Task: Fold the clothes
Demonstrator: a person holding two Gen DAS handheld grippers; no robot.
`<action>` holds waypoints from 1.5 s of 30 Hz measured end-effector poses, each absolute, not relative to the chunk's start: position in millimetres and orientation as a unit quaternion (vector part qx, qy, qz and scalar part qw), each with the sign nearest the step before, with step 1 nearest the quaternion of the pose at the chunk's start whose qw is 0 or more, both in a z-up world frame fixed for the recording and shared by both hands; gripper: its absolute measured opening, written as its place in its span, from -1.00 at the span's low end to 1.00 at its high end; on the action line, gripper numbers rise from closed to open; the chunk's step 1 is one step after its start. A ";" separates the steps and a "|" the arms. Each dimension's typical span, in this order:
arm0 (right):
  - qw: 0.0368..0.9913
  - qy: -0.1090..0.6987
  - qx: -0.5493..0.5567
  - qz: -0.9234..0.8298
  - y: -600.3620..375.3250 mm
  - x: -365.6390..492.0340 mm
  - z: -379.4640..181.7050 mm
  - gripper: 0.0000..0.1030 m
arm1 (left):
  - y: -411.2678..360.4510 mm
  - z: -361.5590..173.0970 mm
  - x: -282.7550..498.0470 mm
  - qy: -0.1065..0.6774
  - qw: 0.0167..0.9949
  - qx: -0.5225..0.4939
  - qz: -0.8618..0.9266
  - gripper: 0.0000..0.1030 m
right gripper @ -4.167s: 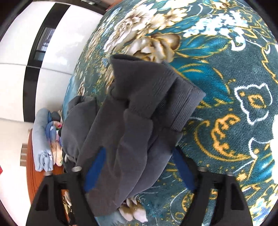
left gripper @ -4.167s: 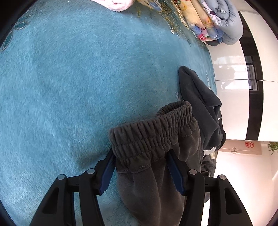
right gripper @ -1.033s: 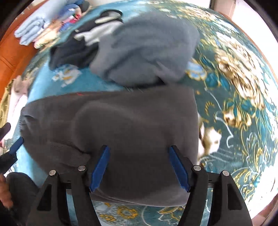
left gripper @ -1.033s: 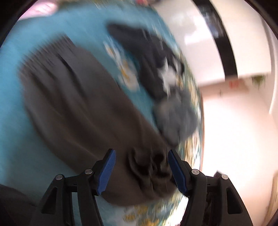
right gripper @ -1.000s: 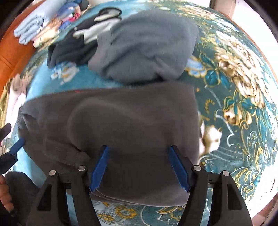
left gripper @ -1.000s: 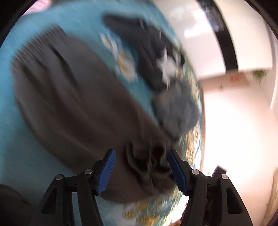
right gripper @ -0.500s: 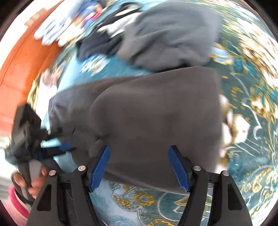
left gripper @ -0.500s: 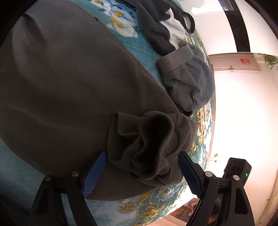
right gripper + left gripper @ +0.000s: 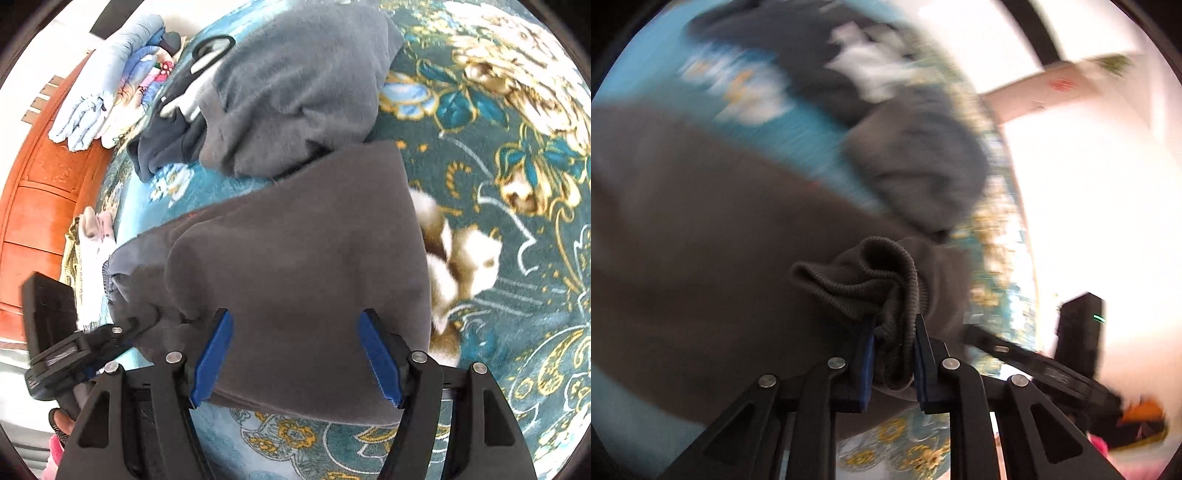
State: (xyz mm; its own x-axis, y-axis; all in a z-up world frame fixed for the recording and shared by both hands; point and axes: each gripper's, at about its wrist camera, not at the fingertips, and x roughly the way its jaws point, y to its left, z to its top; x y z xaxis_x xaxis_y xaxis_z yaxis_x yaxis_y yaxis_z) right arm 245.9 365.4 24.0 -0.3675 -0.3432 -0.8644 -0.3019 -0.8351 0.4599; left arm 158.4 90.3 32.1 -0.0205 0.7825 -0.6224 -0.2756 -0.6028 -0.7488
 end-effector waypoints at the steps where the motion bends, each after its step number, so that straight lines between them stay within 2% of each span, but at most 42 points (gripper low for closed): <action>1: 0.011 -0.281 0.557 -0.781 365.5 245.9 27.2 0.39 | 92.8 37.5 158.1 -0.213 0.400 -0.573 0.683 -0.63; 8: 0.037 -0.245 0.540 -0.804 341.8 235.3 35.5 0.39 | 76.3 18.0 150.0 -0.219 0.363 -0.604 0.675 -0.63; 17: 0.103 -0.194 0.594 -0.774 276.9 211.8 5.1 0.39 | 48.2 -18.5 138.4 -0.232 0.289 -0.659 0.655 -0.56; 24: 0.083 -0.212 0.586 -0.778 292.1 215.8 11.3 0.39 | 37.3 -24.6 141.6 -0.240 0.274 -0.663 0.654 -0.52; 25: 0.080 -0.215 0.584 -0.779 294.7 216.5 12.8 0.39 | 33.2 -20.3 142.9 -0.242 0.273 -0.658 0.659 -0.47; 27: 0.074 -0.221 0.580 -0.781 300.0 217.8 15.7 0.39 | 29.0 -13.6 142.0 -0.254 0.271 -0.641 0.672 -0.27; 28: 0.072 -0.225 0.578 -0.781 302.6 218.5 17.2 0.39 | 23.7 -8.3 141.8 -0.263 0.270 -0.630 0.679 -0.08; 29: 0.069 -0.228 0.576 -0.782 305.2 219.2 18.7 0.39 | 14.6 -1.1 143.1 -0.274 0.266 -0.615 0.689 -0.01; 33: 0.047 -0.242 0.571 -0.783 319.9 221.7 21.9 0.39 | -44.1 43.5 150.8 -0.298 0.183 -0.504 0.790 0.03; 37: 0.043 -0.247 0.576 -0.778 321.8 225.0 19.4 0.39 | -122.2 56.6 147.6 -0.331 0.048 -0.449 0.828 0.34; 40: 0.048 -0.240 0.581 -0.776 312.1 221.8 16.8 0.39 | -177.3 25.1 132.1 -0.412 -0.025 -0.485 0.771 0.34; 45: 0.057 -0.230 0.581 -0.779 298.2 211.9 19.7 0.39 | -205.7 -18.1 126.5 -0.477 -0.032 -0.538 0.694 0.35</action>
